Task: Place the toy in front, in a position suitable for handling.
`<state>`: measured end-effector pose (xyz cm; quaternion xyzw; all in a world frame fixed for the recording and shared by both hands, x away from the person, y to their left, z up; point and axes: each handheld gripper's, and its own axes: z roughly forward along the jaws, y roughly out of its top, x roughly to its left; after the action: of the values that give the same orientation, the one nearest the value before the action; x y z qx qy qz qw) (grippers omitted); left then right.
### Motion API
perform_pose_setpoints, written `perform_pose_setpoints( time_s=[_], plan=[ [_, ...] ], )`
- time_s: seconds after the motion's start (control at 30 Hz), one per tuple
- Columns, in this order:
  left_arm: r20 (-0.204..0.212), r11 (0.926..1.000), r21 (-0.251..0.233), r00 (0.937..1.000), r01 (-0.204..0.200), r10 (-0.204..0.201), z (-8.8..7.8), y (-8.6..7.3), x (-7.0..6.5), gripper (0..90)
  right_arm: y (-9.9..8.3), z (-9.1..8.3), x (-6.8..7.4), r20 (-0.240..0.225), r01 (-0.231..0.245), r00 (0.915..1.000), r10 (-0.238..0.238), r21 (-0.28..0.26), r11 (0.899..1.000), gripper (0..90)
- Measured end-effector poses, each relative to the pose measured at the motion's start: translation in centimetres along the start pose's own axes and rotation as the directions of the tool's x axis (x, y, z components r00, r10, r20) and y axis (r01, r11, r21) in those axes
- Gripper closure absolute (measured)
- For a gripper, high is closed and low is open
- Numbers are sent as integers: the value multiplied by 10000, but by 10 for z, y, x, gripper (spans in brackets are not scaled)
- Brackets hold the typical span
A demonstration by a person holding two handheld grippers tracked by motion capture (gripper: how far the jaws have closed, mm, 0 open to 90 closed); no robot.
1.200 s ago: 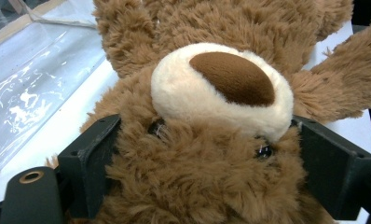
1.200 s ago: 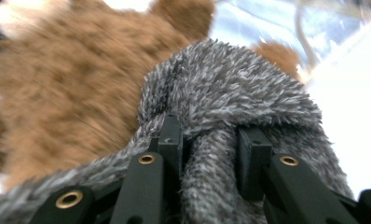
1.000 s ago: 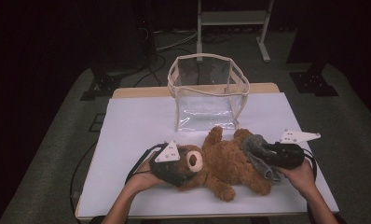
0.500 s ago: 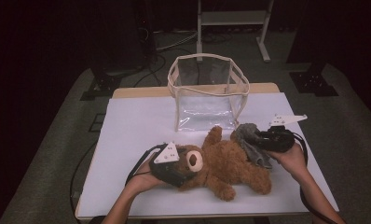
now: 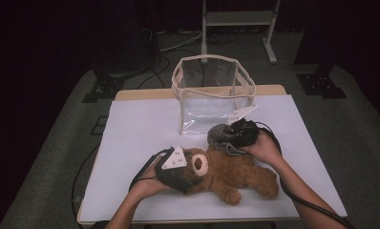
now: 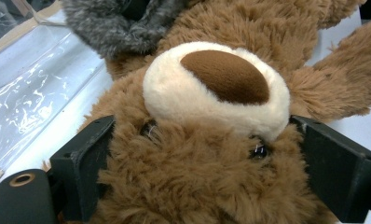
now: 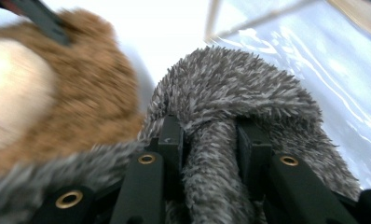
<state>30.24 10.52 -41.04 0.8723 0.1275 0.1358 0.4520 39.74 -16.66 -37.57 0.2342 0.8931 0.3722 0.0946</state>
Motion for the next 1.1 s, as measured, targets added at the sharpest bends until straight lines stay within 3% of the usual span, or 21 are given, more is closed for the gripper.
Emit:
perform_pose_setpoints(
  time_s=[0.1, 0.13, 0.17, 0.23, 0.27, 0.3, 0.4, 0.47, 0.57, 0.67, 0.7, 0.73, 0.8, 0.97, 1.0, 1.03, 1.07, 1.1],
  plan=[
    [4, 10000, 43, 10000, -51, 51, 1, 1, 0, 112, -7, -5, -8, 347, -307, 9989, 302, 149, 9994, 671],
    [-14, 9998, 92, 9998, -194, 194, 1, 2, -1, 112, -12, -9, -13, 28, -624, 9980, 624, -150, 9979, 674],
    [-14, 9998, 92, 9998, -194, 194, 1, 2, -1, 111, -12, -9, -13, 28, -624, 9980, 624, -150, 9979, 674],
    [-54, 9997, 105, 9997, -238, 238, 2, 3, -3, 111, -8, -12, -6, -120, -499, 9987, 495, -350, 9981, 675],
    [-98, 9996, 130, 9996, -255, 256, 2, 4, -3, 111, 0, -11, 6, -478, -159, 9988, 133, -539, 9984, 675],
    [-98, 9996, 130, 9996, -255, 256, 2, 4, -3, 111, 0, -11, 6, -478, -159, 9988, 133, -539, 9984, 675],
    [-202, 9993, 190, 9993, -310, 314, 1, 4, -5, 111, 14, 0, 26, -712, 659, 9952, -676, -251, 9975, 675],
    [-213, 9995, 105, 9993, -307, 309, 1, 3, -5, 110, 14, 3, 26, -536, 861, 9948, -863, -74, 9963, 674],
    [-183, 9993, 25, 9991, -373, 373, 0, 3, -4, 112, -2, -3, 10, -25, 167, 9999, -168, -260, 9995, 676],
    [-175, 9988, 33, 9987, -482, 482, 0, 3, -4, 114, -24, -22, -6, 367, -503, 9979, 529, -682, 9964, 676],
    [-178, 9988, 6, 9986, -499, 499, 0, 3, -3, 114, -24, -22, -6, 367, -503, 9979, 529, -682, 9964, 676],
    [-186, 9988, -33, 9986, -491, 490, 0, 3, -2, 124, -41, -37, -11, 425, -1019, 9934, 1067, -1032, 9894, 677],
    [-181, 9993, -197, 9993, -327, 323, 1, 2, 1, 124, -56, -50, -11, 348, -1405, 9885, 1472, -1496, 9787, 677],
    [-214, 9991, -435, 9998, -16, 6, 1, 0, 4, 128, -71, -70, 7, 475, -1296, 9887, 1419, -2015, 9709, 677],
    [-313, 9990, -434, 9995, 60, -74, 2, 1, 5, 128, -72, -76, 20, 399, -1121, 9915, 1242, -2258, 9677, 678],
    [-313, 9990, -434, 9995, 60, -74, 2, 1, 5, 128, -72, -76, 20, 399, -1121, 9915, 1242, -2258, 9677, 678],
    [-433, 9989, -430, 9988, 201, -219, 4, 3, 6, 128, -68, -80, 33, 291, -752, 9959, 852, -2532, 9645, 678],
    [-433, 9989, -430, 9988, 201, -219, 4, 3, 6, 128, -66, -81, 40, 34, -704, 9973, 740, -2649, 9617, 678]
  ],
)
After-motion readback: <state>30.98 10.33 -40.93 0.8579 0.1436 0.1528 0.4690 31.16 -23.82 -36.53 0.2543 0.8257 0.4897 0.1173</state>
